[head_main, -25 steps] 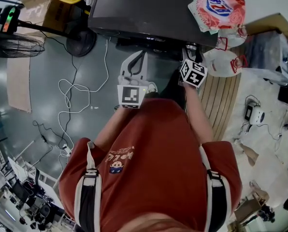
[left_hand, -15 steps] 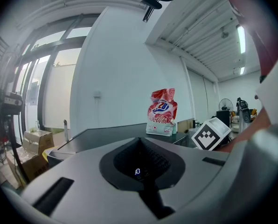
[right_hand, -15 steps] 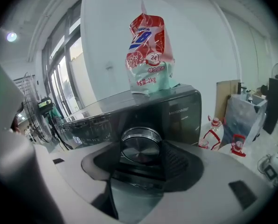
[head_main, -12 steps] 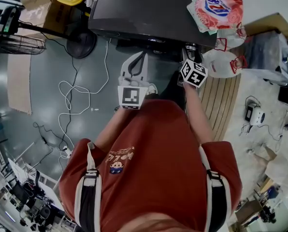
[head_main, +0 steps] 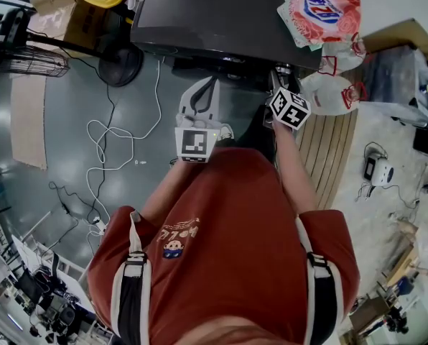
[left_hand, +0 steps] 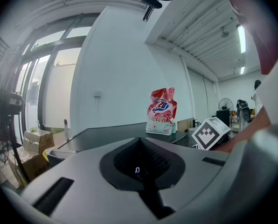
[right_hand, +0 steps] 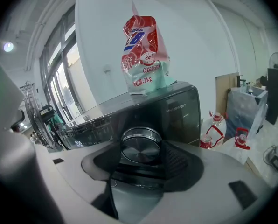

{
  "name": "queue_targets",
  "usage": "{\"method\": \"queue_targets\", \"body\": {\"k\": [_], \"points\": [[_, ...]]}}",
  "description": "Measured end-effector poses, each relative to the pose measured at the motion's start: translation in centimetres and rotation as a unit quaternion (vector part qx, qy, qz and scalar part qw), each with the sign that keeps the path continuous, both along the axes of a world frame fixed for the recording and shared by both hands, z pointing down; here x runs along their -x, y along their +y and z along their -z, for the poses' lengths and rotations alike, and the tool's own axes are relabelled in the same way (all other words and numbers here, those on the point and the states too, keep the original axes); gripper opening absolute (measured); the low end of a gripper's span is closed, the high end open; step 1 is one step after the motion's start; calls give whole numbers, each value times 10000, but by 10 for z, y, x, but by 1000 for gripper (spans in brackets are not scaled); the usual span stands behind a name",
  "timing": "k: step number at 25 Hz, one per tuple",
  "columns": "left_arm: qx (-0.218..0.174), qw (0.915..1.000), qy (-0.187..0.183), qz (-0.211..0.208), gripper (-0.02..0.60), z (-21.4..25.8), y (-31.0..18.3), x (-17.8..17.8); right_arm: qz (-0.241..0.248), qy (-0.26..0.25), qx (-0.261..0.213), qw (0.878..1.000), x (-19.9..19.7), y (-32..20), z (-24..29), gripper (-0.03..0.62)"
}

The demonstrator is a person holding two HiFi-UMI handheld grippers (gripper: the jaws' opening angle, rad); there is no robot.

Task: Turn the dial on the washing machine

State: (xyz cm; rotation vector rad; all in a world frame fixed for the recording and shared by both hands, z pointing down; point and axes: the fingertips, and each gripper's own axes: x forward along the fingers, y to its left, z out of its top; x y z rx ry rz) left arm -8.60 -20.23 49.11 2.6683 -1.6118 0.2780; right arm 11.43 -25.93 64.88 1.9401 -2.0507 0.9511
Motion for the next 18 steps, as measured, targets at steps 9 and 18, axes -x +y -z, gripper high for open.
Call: {"method": "queue_targets", "body": {"k": [9, 18], "points": [[-13, 10000, -18, -6, 11, 0, 1, -2, -107, -1017, -213, 9945, -2, 0, -2, 278], [-26, 10000, -38, -13, 11, 3, 3, -3, -372, -2263, -394, 9725, -5, 1, 2, 278]]}}
